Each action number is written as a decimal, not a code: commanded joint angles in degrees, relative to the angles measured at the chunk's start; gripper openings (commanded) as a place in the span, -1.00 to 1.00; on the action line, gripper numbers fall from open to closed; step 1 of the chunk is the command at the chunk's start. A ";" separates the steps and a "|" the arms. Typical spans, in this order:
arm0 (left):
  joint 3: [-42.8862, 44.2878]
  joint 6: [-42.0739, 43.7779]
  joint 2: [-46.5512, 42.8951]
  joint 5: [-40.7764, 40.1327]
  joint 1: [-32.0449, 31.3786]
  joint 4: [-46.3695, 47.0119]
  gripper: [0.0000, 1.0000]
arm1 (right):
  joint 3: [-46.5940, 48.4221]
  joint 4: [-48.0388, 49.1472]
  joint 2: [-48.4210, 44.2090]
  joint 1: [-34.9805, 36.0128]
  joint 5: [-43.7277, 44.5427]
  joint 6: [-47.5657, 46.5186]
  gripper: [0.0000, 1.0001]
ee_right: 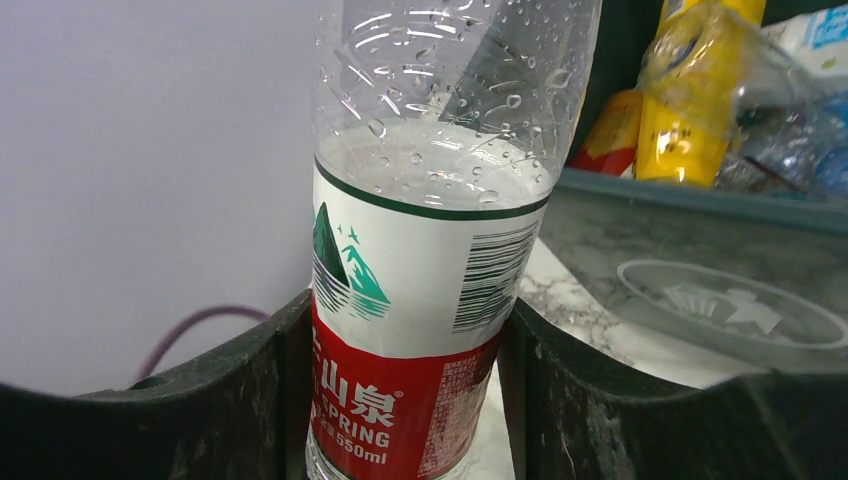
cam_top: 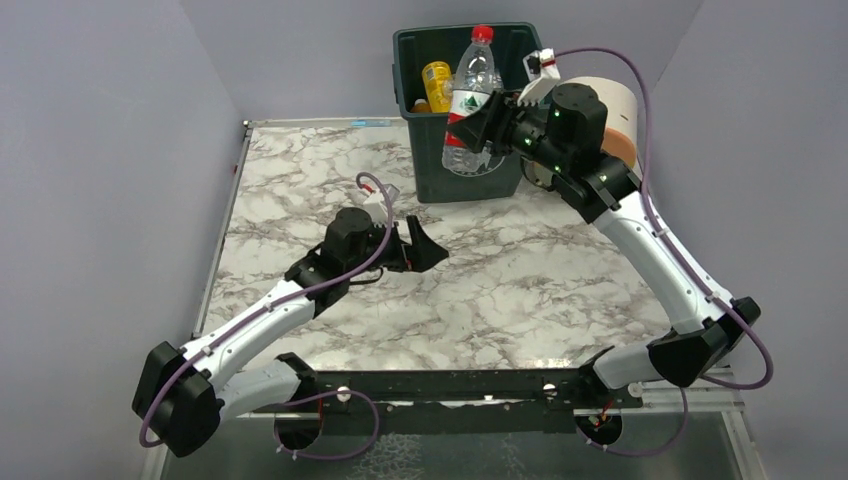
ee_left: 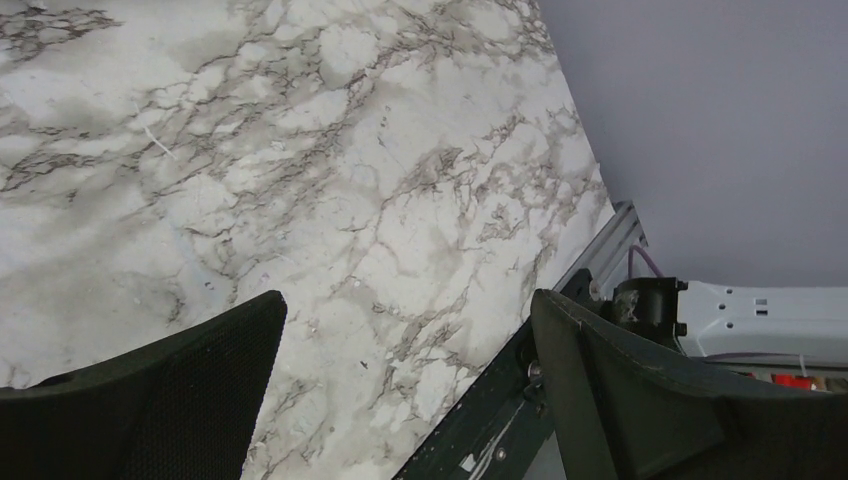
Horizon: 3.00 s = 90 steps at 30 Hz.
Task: Put the plastic bottles in the bin
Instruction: Place the plastic bottle in the trash bin.
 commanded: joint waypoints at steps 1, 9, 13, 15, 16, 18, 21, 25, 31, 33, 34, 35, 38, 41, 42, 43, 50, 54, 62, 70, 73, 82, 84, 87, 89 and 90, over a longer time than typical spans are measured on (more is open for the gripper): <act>0.91 2.81 2.04 -2.81 -4.22 2.79 0.98 | 5.45 3.56 2.74 -3.33 -4.68 -0.98 0.09; -0.03 3.93 2.99 -4.63 -10.16 2.79 0.98 | 12.20 10.12 8.74 -10.28 -9.67 2.05 0.09; -1.46 3.13 1.31 -5.91 -11.59 2.88 0.98 | 15.37 13.74 12.37 -12.52 -11.65 3.64 0.09; -2.10 2.61 0.19 -6.60 -12.16 2.84 0.98 | 16.99 15.28 14.39 -13.23 -12.17 4.09 0.09; -2.28 2.35 -0.33 -6.94 -12.42 2.82 0.98 | 17.86 15.85 15.63 -13.58 -12.27 4.29 0.09; -2.77 1.82 -1.61 -7.39 -12.74 2.89 0.98 | 19.48 16.87 17.97 -14.32 -12.91 4.84 0.09; -3.55 0.87 -3.45 -8.08 -13.17 2.80 0.98 | 21.35 18.44 21.29 -15.88 -14.09 6.25 0.09; -4.54 -0.09 -5.77 -8.73 -13.53 2.72 0.98 | 23.24 19.78 25.32 -18.45 -16.57 9.12 0.10; -4.95 -0.64 -7.37 -9.54 -13.59 2.12 0.98 | 26.09 19.54 28.82 -20.63 -18.55 10.25 0.18; -5.04 -0.64 -7.74 -9.93 -13.62 2.05 0.98 | 26.79 18.99 29.37 -20.79 -18.63 10.11 0.20; -5.05 -0.64 -7.88 -10.18 -13.65 2.17 0.98 | 26.81 18.96 29.55 -20.83 -18.71 10.18 0.20; -5.00 -0.64 -8.00 -10.34 -13.65 2.18 0.98 | 26.78 18.99 29.65 -20.80 -18.73 10.32 0.21; -4.60 -0.56 -8.02 -10.36 -13.60 1.84 0.98 | 26.61 19.16 30.07 -20.80 -18.52 10.58 0.20; -3.48 -0.17 -7.91 -10.38 -13.61 0.05 0.98 | 26.17 19.36 29.87 -20.76 -18.32 10.21 0.22; -3.13 0.00 -7.96 -10.55 -13.64 -0.65 0.98 | 26.05 19.34 29.87 -20.85 -18.30 10.08 0.23; -2.85 0.12 -8.01 -10.80 -13.65 -1.30 0.98 | 26.05 19.30 29.90 -20.81 -18.47 9.91 0.24; -0.79 0.59 -8.34 -11.72 -13.65 -3.62 0.98 | 24.91 18.57 29.85 -20.80 -18.09 8.35 0.24; -0.16 0.59 -8.29 -12.01 -13.57 -4.29 0.98 | 24.60 16.97 29.78 -20.74 -17.72 6.65 0.24; 0.03 0.20 -8.53 -13.04 -13.65 -4.87 0.98 | 26.14 13.13 30.62 -20.71 -17.42 3.21 0.25; 0.10 0.36 -9.92 -14.39 -13.63 -5.96 0.98 | 27.89 9.48 31.50 -20.55 -16.60 0.32 0.50; 0.14 0.49 -9.99 -14.52 -13.62 -6.29 0.98 | 28.96 7.68 31.53 -20.29 -15.07 -0.95 0.66; 0.03 0.41 -11.17 -14.99 -13.64 -6.25 0.98 | 30.67 4.25 29.99 -20.10 -12.84 -2.31 0.79; 0.58 0.54 -11.34 -14.95 -13.61 -6.25 0.98 | 30.46 3.65 29.08 -19.94 -12.60 -2.14 0.85; 2.07 1.38 -11.07 -14.73 -13.59 -7.15 0.98 | 28.90 3.70 26.40 -19.30 -12.52 -2.02 0.93; 3.45 2.31 -10.37 -15.13 -13.65 -8.95 0.98 | 24.99 5.35 23.52 -19.14 -12.60 -1.59 0.97; 4.24 2.80 -9.99 -15.40 -13.61 -9.96 0.98 | 22.53 6.56 21.70 -19.13 -13.05 -1.48 1.00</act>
